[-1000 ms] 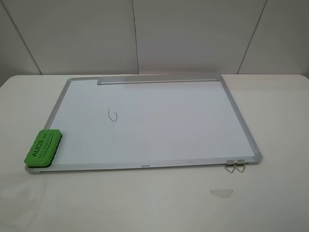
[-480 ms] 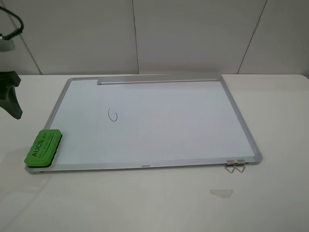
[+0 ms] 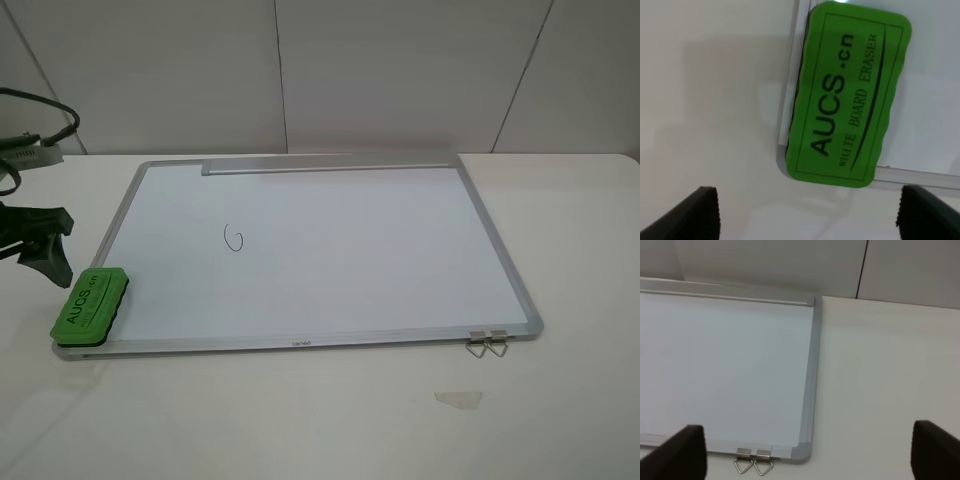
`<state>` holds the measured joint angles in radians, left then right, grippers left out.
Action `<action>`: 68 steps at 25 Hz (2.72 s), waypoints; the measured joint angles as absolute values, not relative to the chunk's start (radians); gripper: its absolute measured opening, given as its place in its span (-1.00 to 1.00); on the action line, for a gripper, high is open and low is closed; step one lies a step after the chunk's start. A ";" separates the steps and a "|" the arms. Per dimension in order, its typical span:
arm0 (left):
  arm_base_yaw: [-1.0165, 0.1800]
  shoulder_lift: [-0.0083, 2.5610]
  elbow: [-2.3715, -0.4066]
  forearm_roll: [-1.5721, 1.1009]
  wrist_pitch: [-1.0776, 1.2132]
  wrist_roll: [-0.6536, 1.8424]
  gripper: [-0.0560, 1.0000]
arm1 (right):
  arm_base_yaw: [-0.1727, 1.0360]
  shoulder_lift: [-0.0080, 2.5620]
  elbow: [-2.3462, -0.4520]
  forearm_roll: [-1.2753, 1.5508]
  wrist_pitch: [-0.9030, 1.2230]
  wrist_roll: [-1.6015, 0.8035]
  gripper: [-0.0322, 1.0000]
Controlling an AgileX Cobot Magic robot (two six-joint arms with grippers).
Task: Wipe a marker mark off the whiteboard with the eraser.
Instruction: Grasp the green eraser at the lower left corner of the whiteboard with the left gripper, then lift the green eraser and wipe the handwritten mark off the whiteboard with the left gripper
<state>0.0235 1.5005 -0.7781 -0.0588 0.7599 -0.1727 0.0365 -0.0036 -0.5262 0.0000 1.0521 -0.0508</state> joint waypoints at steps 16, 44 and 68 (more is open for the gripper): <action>0.023 1.662 -0.730 -0.205 0.538 0.000 0.49 | 0.037 -0.004 -0.526 0.000 1.052 -0.051 0.64; 0.023 1.766 -0.730 -0.312 0.454 0.059 0.47 | 0.037 -0.004 -0.526 0.000 1.052 -0.051 0.64; 0.023 1.761 -0.731 -0.314 0.481 0.023 0.23 | 0.037 -0.004 -0.526 0.000 1.052 -0.051 0.64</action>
<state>0.0235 1.7609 -0.7315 -0.3142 0.4811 0.0227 0.0365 -0.0036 -0.5262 0.0000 1.0521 -0.0508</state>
